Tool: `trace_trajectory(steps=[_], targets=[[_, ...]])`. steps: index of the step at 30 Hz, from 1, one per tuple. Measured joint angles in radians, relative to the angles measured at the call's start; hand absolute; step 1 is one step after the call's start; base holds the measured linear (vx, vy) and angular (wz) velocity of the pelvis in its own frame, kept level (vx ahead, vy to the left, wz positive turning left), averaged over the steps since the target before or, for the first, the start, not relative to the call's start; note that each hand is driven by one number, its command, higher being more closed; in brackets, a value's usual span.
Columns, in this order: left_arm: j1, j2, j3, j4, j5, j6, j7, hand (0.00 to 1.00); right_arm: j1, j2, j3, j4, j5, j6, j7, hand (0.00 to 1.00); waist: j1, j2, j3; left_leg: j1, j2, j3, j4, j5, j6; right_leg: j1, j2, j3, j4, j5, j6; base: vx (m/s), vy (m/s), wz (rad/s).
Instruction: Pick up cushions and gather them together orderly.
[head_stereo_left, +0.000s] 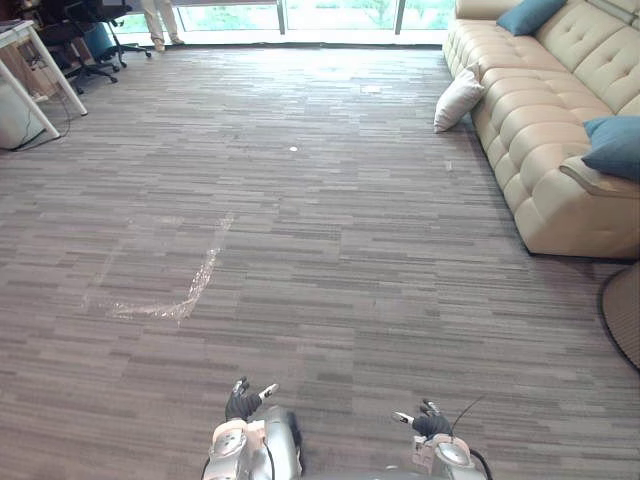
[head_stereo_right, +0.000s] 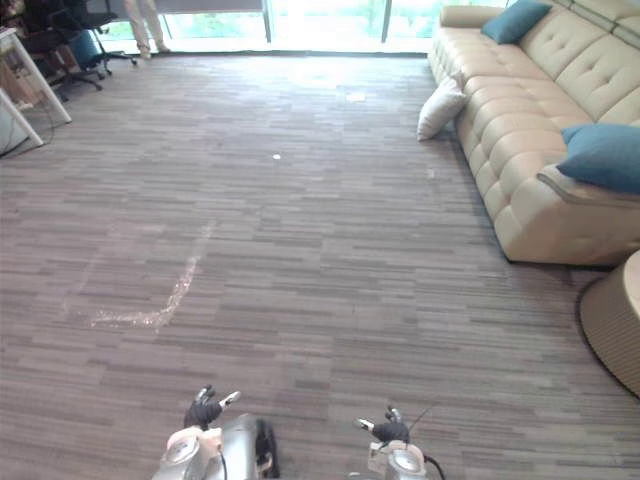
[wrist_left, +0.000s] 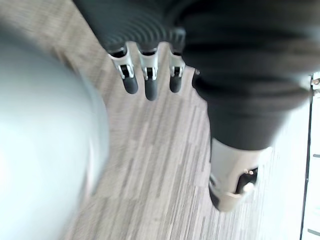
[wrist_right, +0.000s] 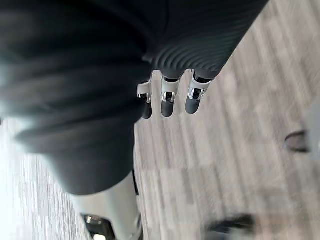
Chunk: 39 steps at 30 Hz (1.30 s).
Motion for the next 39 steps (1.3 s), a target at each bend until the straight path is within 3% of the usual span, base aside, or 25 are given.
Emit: trace_trajectory(steps=[1, 2, 3, 4, 5, 7, 10, 12, 13, 14, 15, 16, 19, 20, 22, 24, 25, 27, 30, 32, 34, 36, 37, 38, 39], targets=[[0.0, 0.009, 0.006, 0.006, 0.0, 0.003, 0.0, 0.0, 0.01, 0.01, 0.003, -0.001, -0.001, -0.002, 0.0, 0.0, -0.004, -0.025, -0.014, 0.007, -0.014, 0.007, 0.002, -0.004, 0.026, -0.035, -0.027, 0.018, 0.072, 0.014, -0.001, 0.85, 0.383, -0.4], [-0.003, 0.023, 0.005, 0.017, 0.0, 0.002, 0.0, 0.0, 0.01, 0.01, 0.005, 0.001, -0.002, -0.001, 0.004, 0.0, -0.001, -0.05, -0.014, 0.038, -0.042, 0.026, 0.008, -0.038, 0.062, -0.106, -0.055, 0.044, 0.254, 0.049, 0.044, 0.69, 0.316, -0.24], [-0.006, 0.032, 0.005, 0.024, -0.002, 0.002, 0.001, 0.0, 0.008, 0.018, 0.002, 0.001, -0.004, -0.001, 0.005, 0.0, 0.0, -0.064, -0.005, 0.071, -0.055, 0.035, 0.005, -0.063, 0.066, -0.163, -0.071, 0.059, 0.397, 0.093, 0.067, 0.65, 0.306, -0.14], [-0.018, 0.046, 0.005, 0.037, -0.008, 0.004, 0.004, 0.0, 0.014, 0.009, -0.008, -0.002, -0.011, -0.003, 0.005, 0.0, -0.008, -0.085, 0.01, 0.145, -0.087, 0.042, -0.005, -0.11, 0.067, -0.267, -0.093, 0.085, 0.665, 0.266, 0.108, 0.49, 0.205, 0.08], [-0.024, 0.057, 0.0, 0.062, -0.007, 0.014, 0.006, 0.0, 0.013, 0.007, -0.01, -0.009, -0.025, -0.01, 0.006, 0.0, -0.016, -0.084, 0.02, 0.223, -0.113, 0.038, -0.013, -0.15, 0.062, -0.344, -0.107, 0.081, 0.855, 0.302, 0.132, 0.48, 0.186, 0.15], [-0.022, 0.057, -0.029, 0.083, -0.006, 0.02, 0.014, 0.0, 0.018, -0.006, -0.008, -0.021, -0.04, -0.022, 0.007, 0.0, -0.039, -0.067, 0.014, 0.359, -0.121, 0.026, -0.062, -0.194, 0.067, -0.437, -0.106, 0.024, 0.948, 0.253, 0.133, 0.7, 0.195, 0.25], [-0.031, 0.036, -0.069, 0.096, -0.004, 0.02, 0.015, 0.0, 0.023, -0.024, -0.019, -0.063, -0.041, -0.036, 0.007, 0.0, -0.053, -0.032, 0.002, 0.485, -0.117, -0.009, -0.17, -0.232, 0.068, -0.621, -0.106, -0.106, 0.804, 0.192, 0.096, 0.61, 0.086, 0.33], [-0.047, 0.019, -0.074, 0.118, 0.006, 0.021, 0.014, 0.0, 0.017, -0.042, -0.027, -0.063, -0.042, -0.037, 0.008, 0.0, -0.067, -0.026, 0.005, 0.581, -0.115, -0.035, -0.238, -0.24, 0.059, -0.674, -0.094, -0.182, 0.524, 0.191, 0.085, 0.64, -0.005, 0.53], [-0.048, 0.007, -0.075, 0.123, 0.011, 0.021, 0.014, 0.0, 0.017, -0.051, -0.027, -0.057, -0.042, -0.033, 0.008, 0.0, -0.079, -0.025, 0.004, 0.642, -0.116, -0.048, -0.279, -0.254, 0.051, -0.669, -0.078, -0.212, 0.322, 0.236, 0.072, 0.55, -0.049, 0.46], [-0.047, 0.001, -0.075, 0.124, 0.012, 0.021, 0.014, 0.0, 0.017, -0.053, -0.027, -0.056, -0.042, -0.032, 0.008, 0.0, -0.087, -0.024, 0.005, 0.665, -0.115, -0.054, -0.293, -0.263, 0.045, -0.669, -0.074, -0.219, 0.257, 0.255, 0.064, 0.71, -0.091, 0.61], [-0.04, -0.01, -0.075, 0.121, 0.013, 0.019, 0.014, 0.0, 0.018, -0.058, -0.027, -0.052, -0.042, -0.029, 0.007, 0.0, -0.092, -0.023, 0.005, 0.724, -0.119, -0.073, -0.32, -0.287, 0.028, -0.668, -0.057, -0.224, 0.154, 0.306, 0.034, 0.77, -0.134, 0.55], [-0.04, -0.017, -0.074, 0.126, 0.015, 0.019, 0.013, 0.0, 0.021, -0.064, -0.029, -0.049, -0.038, -0.024, 0.008, 0.0, -0.101, -0.013, 0.004, 0.756, -0.11, -0.094, -0.322, -0.302, 0.021, -0.664, -0.043, -0.2, 0.187, 0.402, -0.034, 0.93, -0.179, 0.5], [-0.042, -0.043, -0.093, 0.148, 0.032, 0.02, 0.012, 0.0, 0.012, -0.098, -0.03, -0.061, -0.046, -0.022, 0.013, 0.0, -0.107, 0.056, -0.011, 0.684, -0.044, -0.161, -0.068, -0.29, 0.005, -0.67, -0.03, -0.235, 0.362, 0.23, -0.056, 0.79, -0.216, 0.28], [-0.053, -0.046, -0.084, 0.144, 0.032, 0.021, 0.009, 0.0, 0.011, -0.107, -0.035, -0.063, -0.045, -0.019, 0.013, 0.0, -0.108, 0.082, -0.008, 0.581, -0.011, -0.189, 0.188, -0.217, -0.057, -0.629, -0.009, -0.248, 0.364, 0.181, -0.063, 0.58, -0.175, 0.1], [-0.045, -0.047, -0.059, 0.133, 0.032, 0.021, 0.0, 0.0, 0.005, -0.113, -0.035, -0.053, -0.039, -0.01, 0.008, 0.0, -0.099, 0.094, 0.004, 0.436, 0.049, -0.193, 0.526, -0.091, -0.12, -0.526, 0.03, -0.243, 0.312, 0.144, -0.077, 0.84, -0.169, -0.17], [-0.042, -0.038, -0.038, 0.108, 0.031, 0.02, 0.0, 0.0, -0.002, -0.1, -0.024, -0.046, -0.037, -0.004, 0.004, 0.0, -0.093, 0.09, 0.016, 0.339, 0.105, -0.143, 0.684, -0.118, -0.087, -0.381, 0.057, -0.231, 0.22, 0.129, -0.085, 0.7, -0.116, -0.21], [-0.038, -0.033, -0.025, 0.084, 0.031, 0.019, 0.0, 0.0, -0.001, -0.084, -0.013, -0.042, -0.037, -0.001, 0.005, 0.0, -0.086, 0.055, 0.024, 0.261, 0.117, -0.099, 0.703, -0.144, -0.056, -0.288, 0.058, -0.209, 0.145, 0.122, -0.083, 0.54, -0.086, -0.2], [-0.036, -0.031, -0.023, 0.054, 0.029, 0.017, 0.0, 0.0, -0.002, -0.067, -0.009, -0.04, -0.03, 0.0, 0.004, 0.0, -0.074, 0.047, 0.021, 0.139, 0.128, -0.05, 0.623, -0.181, -0.028, -0.201, 0.057, -0.189, 0.055, 0.118, -0.072, 0.44, -0.047, -0.3], [-0.034, -0.033, -0.014, 0.028, 0.027, 0.009, 0.0, 0.0, -0.002, -0.047, -0.006, -0.036, -0.019, 0.005, 0.002, 0.0, -0.04, 0.053, 0.019, 0.017, 0.082, -0.025, 0.264, -0.19, -0.015, -0.091, 0.035, -0.131, -0.004, 0.075, -0.035, 0.57, 0.122, -0.54], [-0.01, -0.027, -0.015, 0.01, 0.01, -0.006, 0.004, 0.0, -0.009, -0.05, -0.004, -0.007, -0.019, 0.001, -0.003, 0.0, -0.026, 0.046, 0.012, -0.004, 0.032, -0.022, -0.017, -0.111, -0.039, -0.025, 0.006, -0.083, -0.029, 0.008, -0.003, 0.63, 0.279, -0.72], [0.024, 0.007, -0.001, 0.012, 0.004, 0.0, 0.003, 0.0, 0.008, -0.02, 0.005, 0.001, -0.02, 0.005, -0.004, 0.0, -0.008, 0.002, -0.032, -0.002, 0.002, -0.009, 0.04, -0.026, -0.006, -0.006, -0.042, -0.011, -0.014, -0.01, 0.004, 0.66, 0.33, -0.85], [0.023, 0.018, 0.011, 0.013, 0.001, -0.002, 0.004, 0.0, 0.027, -0.004, 0.003, 0.001, -0.021, 0.005, -0.003, 0.0, -0.002, -0.047, -0.049, 0.032, -0.021, 0.033, 0.066, -0.067, 0.042, -0.097, -0.09, 0.046, 0.206, 0.03, 0.07, 0.77, 0.37, -0.61], [0.016, 0.036, 0.008, 0.027, 0.001, 0.001, 0.004, 0.0, 0.028, 0.008, -0.003, -0.005, -0.027, 0.003, -0.002, 0.0, -0.001, -0.07, -0.041, 0.087, -0.042, 0.058, 0.062, -0.108, 0.054, -0.198, -0.113, 0.093, 0.458, 0.111, 0.12, 0.53, 0.291, -0.3], [0.012, 0.042, 0.006, 0.036, 0.001, 0.002, 0.005, 0.0, 0.029, 0.009, -0.005, -0.006, -0.03, 0.003, -0.003, 0.0, -0.005, -0.076, -0.04, 0.106, -0.052, 0.062, 0.062, -0.126, 0.055, -0.235, -0.118, 0.103, 0.545, 0.159, 0.143, 0.62, 0.303, -0.07], [-0.008, 0.057, 0.0, 0.077, 0.002, 0.018, 0.009, 0.0, 0.033, 0.007, -0.01, -0.012, -0.04, -0.003, -0.001, 0.0, -0.026, -0.076, -0.03, 0.204, -0.082, 0.059, 0.054, -0.188, 0.06, -0.339, -0.127, 0.103, 0.822, 0.239, 0.188, 0.6, 0.235, 0.07]])
